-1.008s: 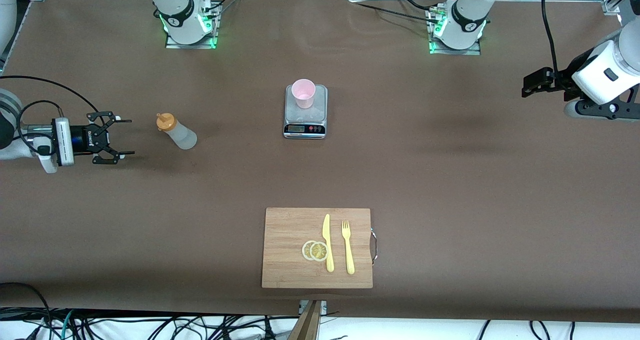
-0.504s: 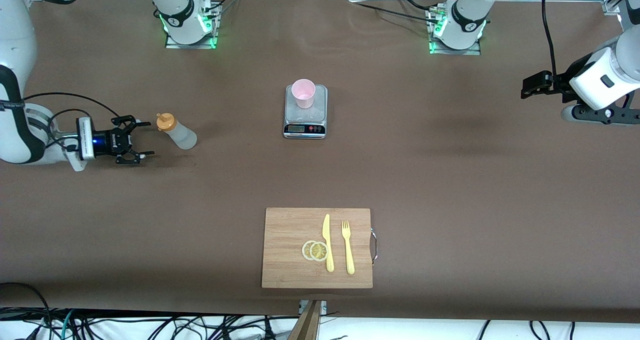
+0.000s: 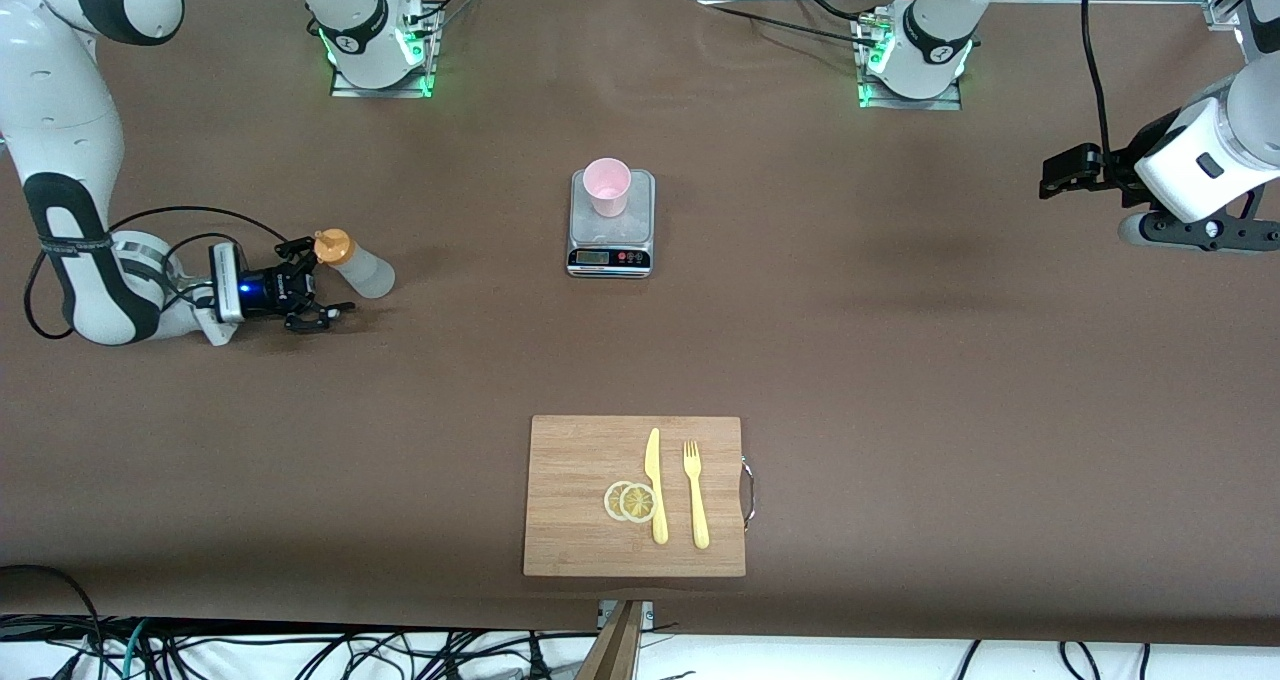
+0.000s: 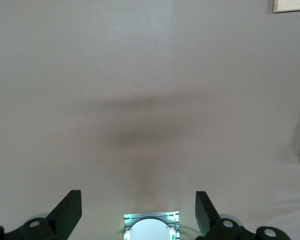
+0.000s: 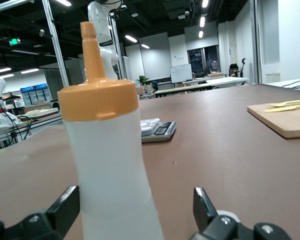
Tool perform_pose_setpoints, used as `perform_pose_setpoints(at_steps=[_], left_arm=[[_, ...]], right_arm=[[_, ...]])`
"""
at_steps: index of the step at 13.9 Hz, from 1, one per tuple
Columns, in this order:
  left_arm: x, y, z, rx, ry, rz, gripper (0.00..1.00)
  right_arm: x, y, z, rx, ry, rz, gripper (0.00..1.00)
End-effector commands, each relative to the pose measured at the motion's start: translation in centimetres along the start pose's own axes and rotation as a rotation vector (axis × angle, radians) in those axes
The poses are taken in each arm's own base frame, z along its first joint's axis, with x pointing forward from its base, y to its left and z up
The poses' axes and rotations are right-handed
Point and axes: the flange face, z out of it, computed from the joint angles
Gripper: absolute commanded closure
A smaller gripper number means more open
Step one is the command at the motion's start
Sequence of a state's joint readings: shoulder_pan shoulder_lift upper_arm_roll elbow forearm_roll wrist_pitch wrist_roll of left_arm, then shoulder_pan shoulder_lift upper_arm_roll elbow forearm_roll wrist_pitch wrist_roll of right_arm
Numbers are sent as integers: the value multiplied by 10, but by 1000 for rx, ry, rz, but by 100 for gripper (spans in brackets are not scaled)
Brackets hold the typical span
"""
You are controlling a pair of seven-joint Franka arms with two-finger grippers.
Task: Add sauce to pink cup with both arms
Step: 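Close the right gripper around the orange-capped sauce bottle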
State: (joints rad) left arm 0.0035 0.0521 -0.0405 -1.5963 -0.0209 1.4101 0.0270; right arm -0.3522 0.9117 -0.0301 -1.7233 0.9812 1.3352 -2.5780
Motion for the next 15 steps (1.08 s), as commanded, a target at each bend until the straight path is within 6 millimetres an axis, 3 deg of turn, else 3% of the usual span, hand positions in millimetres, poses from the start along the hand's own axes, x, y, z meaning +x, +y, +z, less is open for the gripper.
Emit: perform_pose_setpoints(at_steps=[1,15], left_arm=[[6,-1,-8,20,11,22,0],[8,-3,-6,11,6,19,0]], right_arm=[[5,10,17,16,30,-26,0],[13,29,71,125,22,-13,0]])
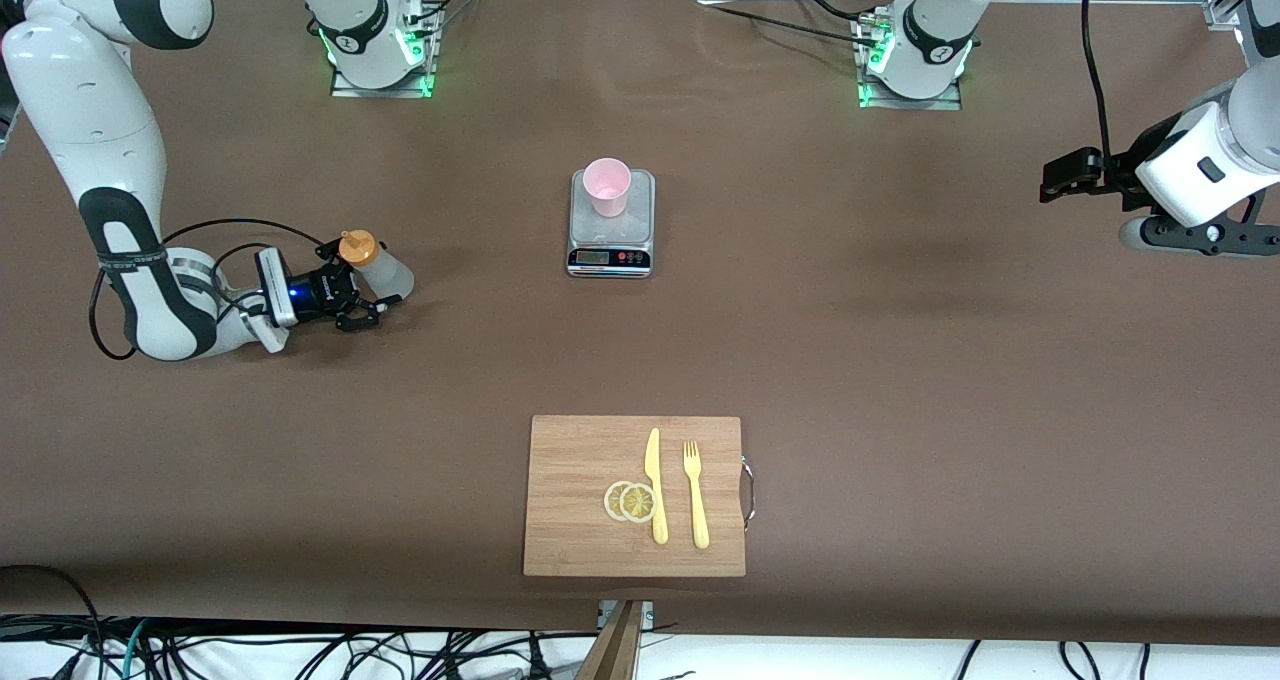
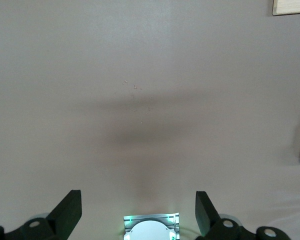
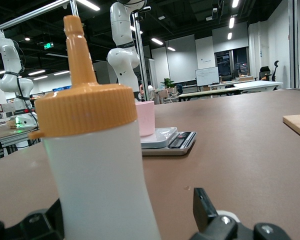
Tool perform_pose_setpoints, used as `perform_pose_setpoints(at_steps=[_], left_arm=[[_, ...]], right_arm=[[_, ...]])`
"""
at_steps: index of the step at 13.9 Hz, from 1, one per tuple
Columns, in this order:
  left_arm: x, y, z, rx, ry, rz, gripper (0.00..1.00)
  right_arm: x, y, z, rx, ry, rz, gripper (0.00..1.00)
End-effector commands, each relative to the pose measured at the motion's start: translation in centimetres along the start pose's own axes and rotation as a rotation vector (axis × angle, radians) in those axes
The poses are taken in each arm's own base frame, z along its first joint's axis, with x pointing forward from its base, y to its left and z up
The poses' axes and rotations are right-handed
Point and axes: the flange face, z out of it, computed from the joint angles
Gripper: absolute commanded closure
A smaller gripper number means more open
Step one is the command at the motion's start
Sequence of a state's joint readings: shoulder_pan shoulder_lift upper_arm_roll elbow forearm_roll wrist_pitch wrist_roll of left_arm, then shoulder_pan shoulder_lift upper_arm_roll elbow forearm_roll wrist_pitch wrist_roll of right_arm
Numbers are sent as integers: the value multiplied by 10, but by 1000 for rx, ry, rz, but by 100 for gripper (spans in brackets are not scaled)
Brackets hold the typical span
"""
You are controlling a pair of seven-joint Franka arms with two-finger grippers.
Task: Add sauce to pink cup with both arms
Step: 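Close the right gripper around the orange-capped sauce bottle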
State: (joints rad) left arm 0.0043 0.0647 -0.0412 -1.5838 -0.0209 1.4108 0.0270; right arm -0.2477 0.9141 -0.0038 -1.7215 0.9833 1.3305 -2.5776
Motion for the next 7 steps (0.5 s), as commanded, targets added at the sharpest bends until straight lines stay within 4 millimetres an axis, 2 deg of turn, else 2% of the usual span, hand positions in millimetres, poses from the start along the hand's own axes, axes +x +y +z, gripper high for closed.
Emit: perform_pose_setpoints(at_steps=[1,2,4,7], left_arm=[[4,-4,-6,11,6,17,0],[4,-4,-6,11,6,17,0],[4,-3,-6,11,6,19,0],[4,-3,-6,10,6,18,0]], right_arm=[[3,6,9,9,19,4,1],[2,7,9,8,12,6,10],[2,9,12,12,6,6,46],[1,11,15,13,-4,6,89]])
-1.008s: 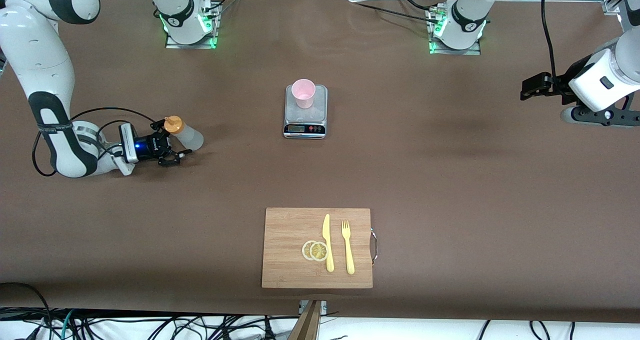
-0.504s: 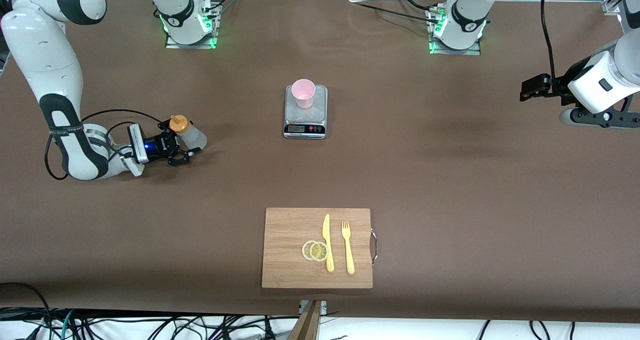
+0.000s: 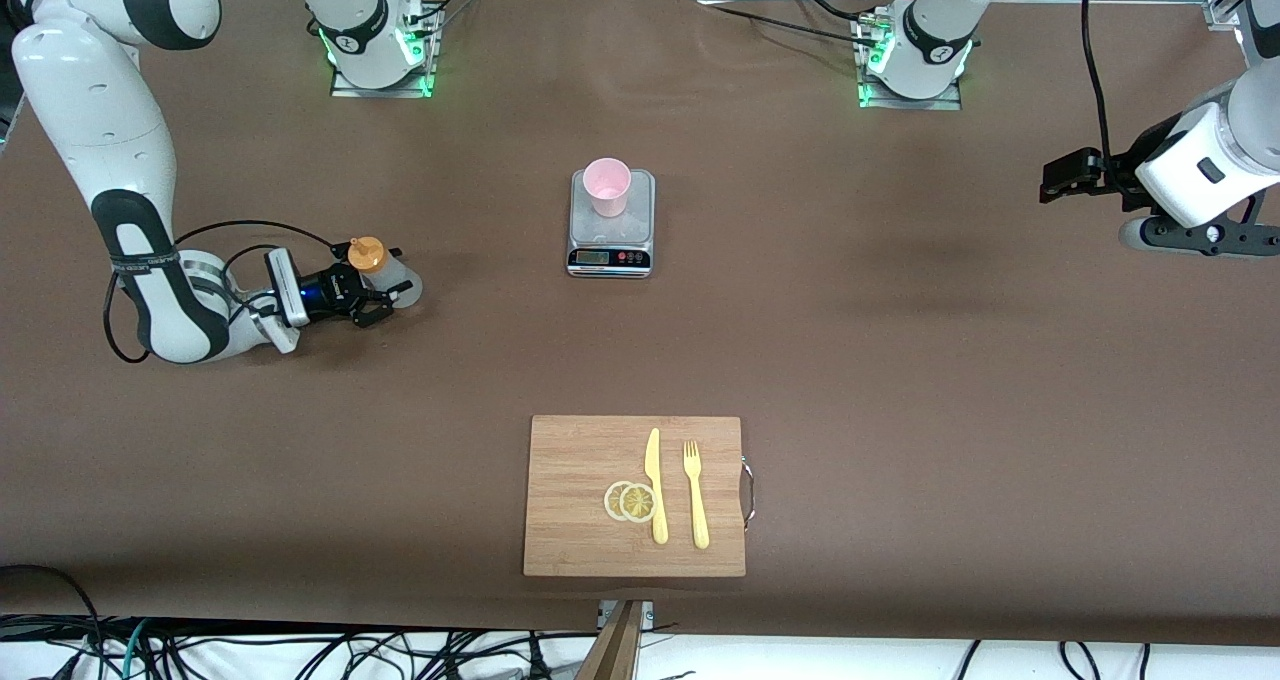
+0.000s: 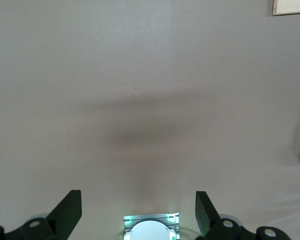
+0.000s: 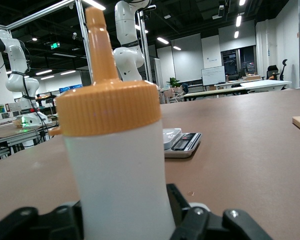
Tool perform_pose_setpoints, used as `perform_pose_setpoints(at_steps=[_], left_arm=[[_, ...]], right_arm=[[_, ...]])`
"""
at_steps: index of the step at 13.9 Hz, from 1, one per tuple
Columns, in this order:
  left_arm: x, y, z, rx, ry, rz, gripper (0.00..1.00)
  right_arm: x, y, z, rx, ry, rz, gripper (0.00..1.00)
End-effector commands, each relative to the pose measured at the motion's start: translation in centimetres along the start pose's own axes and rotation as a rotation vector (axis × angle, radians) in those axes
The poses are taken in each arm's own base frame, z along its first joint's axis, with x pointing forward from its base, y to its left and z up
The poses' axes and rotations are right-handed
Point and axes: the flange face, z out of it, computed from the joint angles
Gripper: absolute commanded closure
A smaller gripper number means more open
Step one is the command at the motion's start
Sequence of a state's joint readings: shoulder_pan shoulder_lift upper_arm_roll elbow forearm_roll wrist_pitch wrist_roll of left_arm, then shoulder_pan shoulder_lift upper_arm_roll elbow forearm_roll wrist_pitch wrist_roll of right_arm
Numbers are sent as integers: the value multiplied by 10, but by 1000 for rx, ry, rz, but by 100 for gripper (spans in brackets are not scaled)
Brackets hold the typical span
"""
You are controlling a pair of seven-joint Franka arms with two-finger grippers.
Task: Add sauce to pink cup with both arms
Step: 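Close the right gripper around the orange-capped sauce bottle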
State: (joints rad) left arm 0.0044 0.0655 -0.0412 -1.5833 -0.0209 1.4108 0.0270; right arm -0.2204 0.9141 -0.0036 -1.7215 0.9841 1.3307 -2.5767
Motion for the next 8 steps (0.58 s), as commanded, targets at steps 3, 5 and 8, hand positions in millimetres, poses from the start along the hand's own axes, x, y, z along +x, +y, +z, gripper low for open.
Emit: perform_pose_setpoints(at_steps=[3,5,8], left_arm=[[4,-4,-6,10,6,18,0],[4,-4,-6,10,6,18,0],[4,-4,-6,9,5,16,0]], right_arm=[[3,10,1,-17,-21,-2,100],[15,17,4,-9,-47,25,100],[44,38,18,-3,-150,121,100]])
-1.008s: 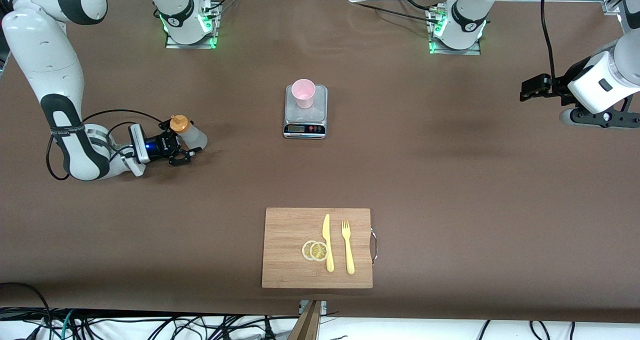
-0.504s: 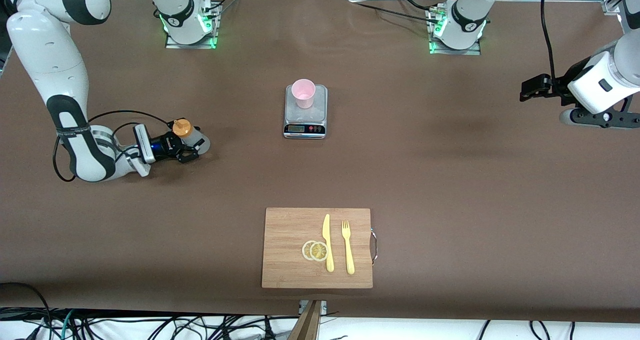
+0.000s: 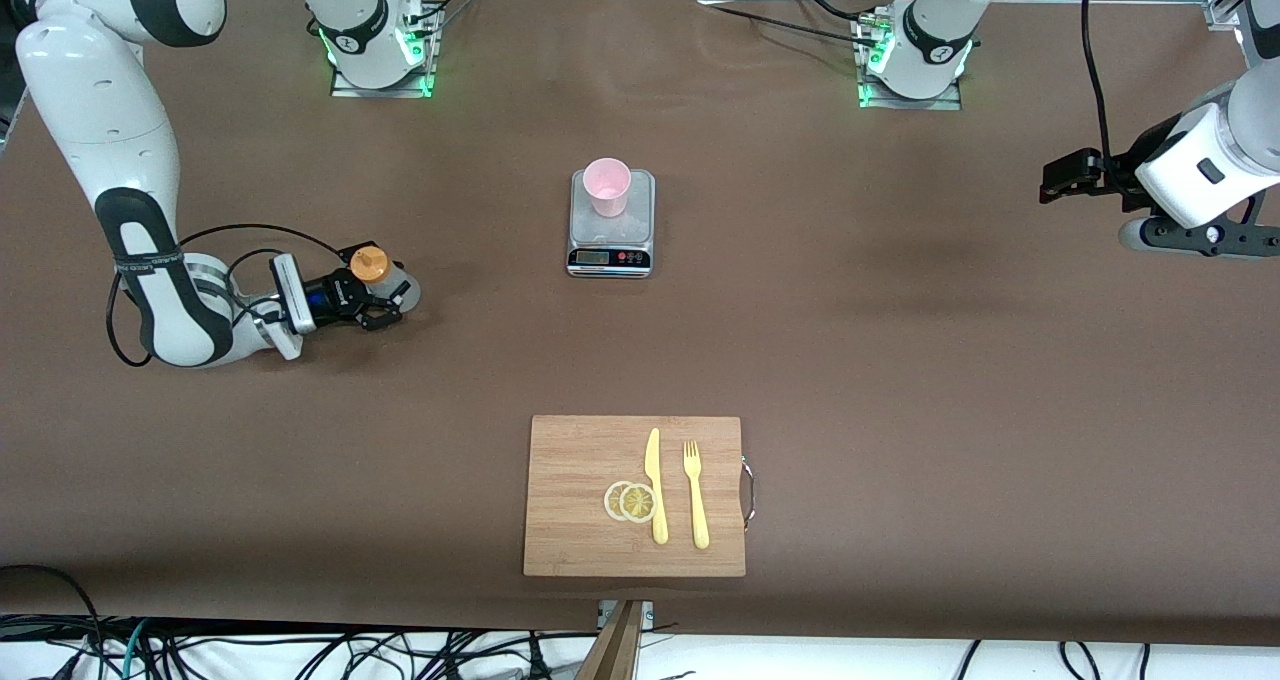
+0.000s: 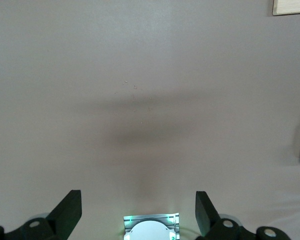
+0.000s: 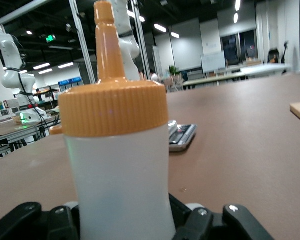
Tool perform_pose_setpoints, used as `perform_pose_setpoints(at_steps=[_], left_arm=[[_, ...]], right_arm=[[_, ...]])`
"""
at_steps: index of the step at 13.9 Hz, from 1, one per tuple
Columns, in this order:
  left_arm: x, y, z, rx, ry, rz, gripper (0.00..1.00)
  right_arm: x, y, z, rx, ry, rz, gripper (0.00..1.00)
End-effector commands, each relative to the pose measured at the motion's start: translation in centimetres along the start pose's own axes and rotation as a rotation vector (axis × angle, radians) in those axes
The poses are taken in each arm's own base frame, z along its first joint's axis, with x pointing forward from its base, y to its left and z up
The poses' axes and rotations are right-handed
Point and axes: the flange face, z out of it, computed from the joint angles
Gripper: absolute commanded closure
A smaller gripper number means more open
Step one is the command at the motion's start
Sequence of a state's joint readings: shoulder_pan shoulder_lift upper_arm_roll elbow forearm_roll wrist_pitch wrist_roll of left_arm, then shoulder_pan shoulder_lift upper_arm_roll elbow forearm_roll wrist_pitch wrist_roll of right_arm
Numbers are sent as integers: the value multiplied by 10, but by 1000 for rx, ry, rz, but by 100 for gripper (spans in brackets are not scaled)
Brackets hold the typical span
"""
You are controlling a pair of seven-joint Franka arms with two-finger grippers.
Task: Add sauce to pink cup with both arms
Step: 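Lift the sauce bottle with the right gripper over the pink cup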
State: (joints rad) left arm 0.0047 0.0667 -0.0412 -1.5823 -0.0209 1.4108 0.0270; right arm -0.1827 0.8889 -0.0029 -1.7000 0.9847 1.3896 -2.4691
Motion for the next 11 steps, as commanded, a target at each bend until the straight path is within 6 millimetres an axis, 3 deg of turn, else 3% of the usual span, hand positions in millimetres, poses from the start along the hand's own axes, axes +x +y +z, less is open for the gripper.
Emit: perform_pose_setpoints(at_steps=[1,4,7,9,11], left_arm=[[3,-4,-6,8,5,17,0],[3,-4,-6,8,6,17,0],[3,-4,-6,8,5,17,0],[3,-4,-6,8,5,17,0],[3,-4,-6,8,5,17,0]], right_arm=[[38,24,22,6,-105,83,100],[84,45,42,5,-297,141,100],[146,55,62,41,-551,232,100],[177,62,75,63,-699,296,100],[210,68,117,94,-892,361,100]])
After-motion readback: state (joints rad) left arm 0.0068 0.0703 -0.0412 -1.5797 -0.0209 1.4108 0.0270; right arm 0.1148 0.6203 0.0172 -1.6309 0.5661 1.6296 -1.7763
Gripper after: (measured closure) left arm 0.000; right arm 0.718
